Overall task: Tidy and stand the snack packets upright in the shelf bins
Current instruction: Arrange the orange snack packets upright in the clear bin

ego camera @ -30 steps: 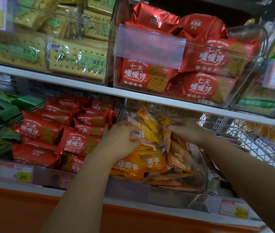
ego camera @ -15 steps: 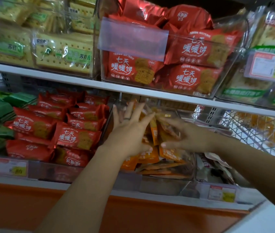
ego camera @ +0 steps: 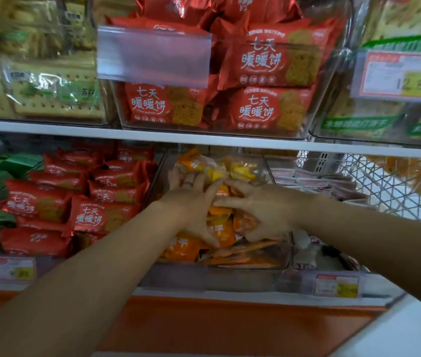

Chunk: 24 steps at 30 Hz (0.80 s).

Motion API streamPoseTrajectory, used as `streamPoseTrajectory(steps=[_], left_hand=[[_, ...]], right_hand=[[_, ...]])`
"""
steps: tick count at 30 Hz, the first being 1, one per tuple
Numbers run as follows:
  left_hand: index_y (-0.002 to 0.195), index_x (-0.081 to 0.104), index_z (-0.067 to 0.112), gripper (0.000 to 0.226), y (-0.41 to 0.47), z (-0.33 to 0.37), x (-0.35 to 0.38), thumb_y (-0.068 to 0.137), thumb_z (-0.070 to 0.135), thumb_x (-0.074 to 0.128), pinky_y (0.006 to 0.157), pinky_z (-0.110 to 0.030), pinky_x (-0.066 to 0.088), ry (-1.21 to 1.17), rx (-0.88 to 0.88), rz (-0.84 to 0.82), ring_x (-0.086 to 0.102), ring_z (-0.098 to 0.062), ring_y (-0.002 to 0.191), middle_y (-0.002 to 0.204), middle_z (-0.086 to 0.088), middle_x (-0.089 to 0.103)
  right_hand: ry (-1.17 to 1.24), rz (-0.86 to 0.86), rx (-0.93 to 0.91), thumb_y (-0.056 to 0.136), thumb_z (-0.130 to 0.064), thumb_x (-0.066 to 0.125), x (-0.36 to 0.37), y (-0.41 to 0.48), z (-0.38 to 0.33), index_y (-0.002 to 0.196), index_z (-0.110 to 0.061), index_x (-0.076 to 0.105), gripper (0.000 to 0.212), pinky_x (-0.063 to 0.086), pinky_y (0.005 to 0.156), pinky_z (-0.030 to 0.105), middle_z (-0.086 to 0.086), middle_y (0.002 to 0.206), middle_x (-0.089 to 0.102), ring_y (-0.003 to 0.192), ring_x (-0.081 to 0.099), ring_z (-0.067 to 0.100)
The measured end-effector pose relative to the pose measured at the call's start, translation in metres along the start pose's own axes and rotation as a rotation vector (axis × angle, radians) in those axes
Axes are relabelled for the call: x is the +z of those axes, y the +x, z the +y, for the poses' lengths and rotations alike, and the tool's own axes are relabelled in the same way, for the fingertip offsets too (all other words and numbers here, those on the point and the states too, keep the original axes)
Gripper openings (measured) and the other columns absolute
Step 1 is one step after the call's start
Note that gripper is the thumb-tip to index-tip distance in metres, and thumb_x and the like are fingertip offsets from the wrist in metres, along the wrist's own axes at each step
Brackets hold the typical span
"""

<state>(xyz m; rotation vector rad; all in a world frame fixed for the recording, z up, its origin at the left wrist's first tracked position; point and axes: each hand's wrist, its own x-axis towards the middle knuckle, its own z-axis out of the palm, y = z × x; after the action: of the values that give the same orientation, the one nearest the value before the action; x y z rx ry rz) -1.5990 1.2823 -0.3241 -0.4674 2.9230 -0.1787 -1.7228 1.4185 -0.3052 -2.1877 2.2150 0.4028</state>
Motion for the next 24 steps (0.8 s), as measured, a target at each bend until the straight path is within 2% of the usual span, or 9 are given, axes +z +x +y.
streamPoseTrajectory(steps=[3, 5, 6, 8, 12, 15, 18, 21, 24], left_hand=[[0.146, -0.024, 0.024, 0.133, 0.001, 0.005, -0.002, 0.060, 0.080, 0.061, 0.108, -0.062, -0.015, -0.008, -0.024, -0.031, -0.013, -0.039, 0.143, 0.156, -0.018, -0.013], [0.145, -0.026, 0.023, 0.132, 0.002, 0.008, -0.003, 0.063, 0.080, 0.060, 0.107, -0.059, -0.017, -0.014, -0.037, -0.060, -0.018, -0.039, 0.142, 0.155, -0.019, -0.020], [0.145, -0.027, 0.023, 0.132, 0.002, 0.010, -0.003, 0.063, 0.080, 0.060, 0.107, -0.058, -0.017, -0.014, -0.042, -0.070, -0.019, -0.039, 0.141, 0.154, -0.019, -0.021], [0.145, -0.027, 0.023, 0.131, 0.003, 0.012, -0.002, 0.064, 0.079, 0.060, 0.105, -0.060, -0.019, -0.006, -0.055, -0.098, -0.022, -0.039, 0.141, 0.154, -0.019, -0.023], [0.142, -0.030, 0.026, 0.134, 0.007, 0.016, -0.009, 0.059, 0.086, 0.054, 0.103, -0.069, -0.018, -0.113, -0.119, -0.194, -0.027, -0.039, 0.139, 0.152, -0.016, -0.028], [0.143, -0.029, 0.023, 0.133, 0.007, 0.025, -0.010, 0.059, 0.088, 0.051, 0.099, -0.068, -0.023, -0.110, -0.158, -0.167, -0.025, -0.041, 0.139, 0.152, -0.018, -0.027], [0.144, -0.028, 0.021, 0.127, 0.006, 0.034, -0.005, 0.068, 0.079, 0.054, 0.100, -0.066, -0.021, -0.072, -0.182, -0.132, -0.021, -0.042, 0.140, 0.152, -0.021, -0.027], [0.144, -0.028, 0.023, 0.120, 0.006, 0.029, -0.009, 0.074, 0.066, 0.059, 0.100, -0.068, -0.019, -0.057, -0.182, -0.149, -0.019, -0.039, 0.142, 0.153, -0.020, -0.025], [0.145, -0.024, 0.029, 0.111, 0.005, 0.016, -0.005, 0.076, 0.069, 0.053, 0.099, -0.072, -0.019, -0.011, -0.171, -0.084, -0.014, -0.036, 0.144, 0.155, -0.017, -0.021]], right_hand=[[0.056, 0.004, -0.004, 0.080, -0.042, 0.064, -0.004, -0.003, 0.006, 0.146, -0.041, 0.014, 0.082, 0.040, 0.096, 0.028, 0.004, 0.157, -0.001, 0.130, 0.039, 0.027], [0.187, 0.107, 0.017, 0.082, -0.031, 0.064, -0.003, -0.007, 0.014, 0.141, -0.032, 0.033, 0.067, 0.040, 0.097, 0.026, 0.005, 0.152, 0.022, 0.130, 0.039, 0.021], [0.255, 0.183, 0.032, 0.082, -0.026, 0.064, -0.002, -0.009, 0.018, 0.136, -0.028, 0.040, 0.059, 0.042, 0.094, 0.027, 0.004, 0.143, 0.035, 0.124, 0.044, 0.020], [0.344, 0.281, 0.075, 0.083, -0.022, 0.062, 0.001, -0.010, 0.025, 0.131, -0.023, 0.045, 0.051, 0.044, 0.088, 0.033, 0.003, 0.127, 0.047, 0.108, 0.051, 0.019], [0.325, 0.327, 0.077, 0.090, -0.025, 0.054, 0.009, 0.001, 0.022, 0.137, -0.024, 0.037, 0.050, 0.043, 0.080, 0.027, 0.004, 0.129, 0.050, 0.101, 0.054, 0.017], [0.378, 0.359, 0.099, 0.093, -0.023, 0.052, 0.008, 0.006, 0.026, 0.141, -0.022, 0.031, 0.053, 0.045, 0.078, 0.029, 0.008, 0.127, 0.053, 0.097, 0.057, 0.018], [0.478, 0.387, 0.188, 0.090, -0.016, 0.055, 0.003, 0.003, 0.033, 0.141, -0.019, 0.031, 0.057, 0.044, 0.084, 0.028, 0.009, 0.130, 0.054, 0.108, 0.057, 0.020], [0.451, 0.362, 0.219, 0.089, -0.018, 0.057, 0.002, 0.001, 0.032, 0.138, -0.018, 0.035, 0.054, 0.044, 0.079, 0.028, 0.009, 0.122, 0.059, 0.100, 0.058, 0.019], [0.450, 0.368, 0.229, 0.089, -0.021, 0.057, 0.005, -0.002, 0.027, 0.137, -0.018, 0.037, 0.052, 0.043, 0.074, 0.029, 0.010, 0.114, 0.062, 0.095, 0.059, 0.021]])
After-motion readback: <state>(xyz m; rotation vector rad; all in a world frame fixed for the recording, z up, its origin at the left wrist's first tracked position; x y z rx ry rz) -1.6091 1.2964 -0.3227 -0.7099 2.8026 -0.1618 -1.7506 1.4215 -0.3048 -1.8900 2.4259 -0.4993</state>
